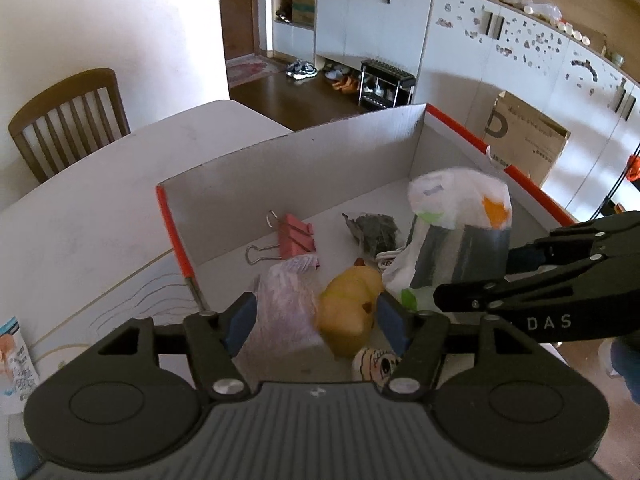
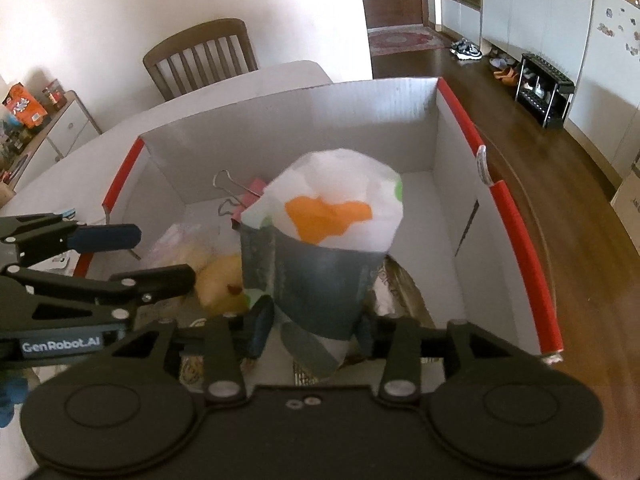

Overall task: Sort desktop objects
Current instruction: 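Lower both bags into the box and open both tools, then withdraw both open tools from the box back over the table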

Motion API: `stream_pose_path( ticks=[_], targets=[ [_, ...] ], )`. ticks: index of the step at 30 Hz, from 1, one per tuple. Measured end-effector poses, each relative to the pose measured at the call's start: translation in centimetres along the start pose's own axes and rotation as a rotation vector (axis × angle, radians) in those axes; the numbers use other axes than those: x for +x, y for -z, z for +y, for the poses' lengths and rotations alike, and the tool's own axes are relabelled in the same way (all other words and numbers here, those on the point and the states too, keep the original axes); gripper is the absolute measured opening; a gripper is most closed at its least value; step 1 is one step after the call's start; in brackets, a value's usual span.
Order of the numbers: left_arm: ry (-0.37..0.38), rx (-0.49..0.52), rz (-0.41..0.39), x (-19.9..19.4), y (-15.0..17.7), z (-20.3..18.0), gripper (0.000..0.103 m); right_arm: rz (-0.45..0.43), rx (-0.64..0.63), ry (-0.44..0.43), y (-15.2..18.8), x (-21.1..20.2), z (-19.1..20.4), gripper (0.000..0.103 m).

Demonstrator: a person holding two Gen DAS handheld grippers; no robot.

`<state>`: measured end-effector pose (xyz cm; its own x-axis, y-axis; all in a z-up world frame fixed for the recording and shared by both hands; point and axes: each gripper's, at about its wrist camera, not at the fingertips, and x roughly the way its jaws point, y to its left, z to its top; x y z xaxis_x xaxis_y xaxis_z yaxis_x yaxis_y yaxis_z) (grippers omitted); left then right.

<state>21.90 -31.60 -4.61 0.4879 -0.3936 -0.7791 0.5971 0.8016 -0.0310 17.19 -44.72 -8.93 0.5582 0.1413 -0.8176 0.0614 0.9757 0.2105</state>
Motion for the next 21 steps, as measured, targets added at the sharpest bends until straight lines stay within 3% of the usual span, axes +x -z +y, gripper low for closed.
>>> stream_pose_path(
  ticks=[2,5,21],
  targets=[
    [0.002,-0.009,-0.01,-0.6,0.2,0.0,0.067,-0.012,-0.006,0.0,0.0,-0.4,0.1,0.059],
    [0.004,-0.026,-0.031,-1.7,0.5,0.3,0.067,-0.029,-0.009,-0.001,-0.1,-1.2,0.2,0.064],
    [-0.001,-0.112,-0.124,-6.7,1.9,1.9,0.067,-0.106,-0.044,-0.038,-0.4,-4.2,1.9,0.079]
  ],
)
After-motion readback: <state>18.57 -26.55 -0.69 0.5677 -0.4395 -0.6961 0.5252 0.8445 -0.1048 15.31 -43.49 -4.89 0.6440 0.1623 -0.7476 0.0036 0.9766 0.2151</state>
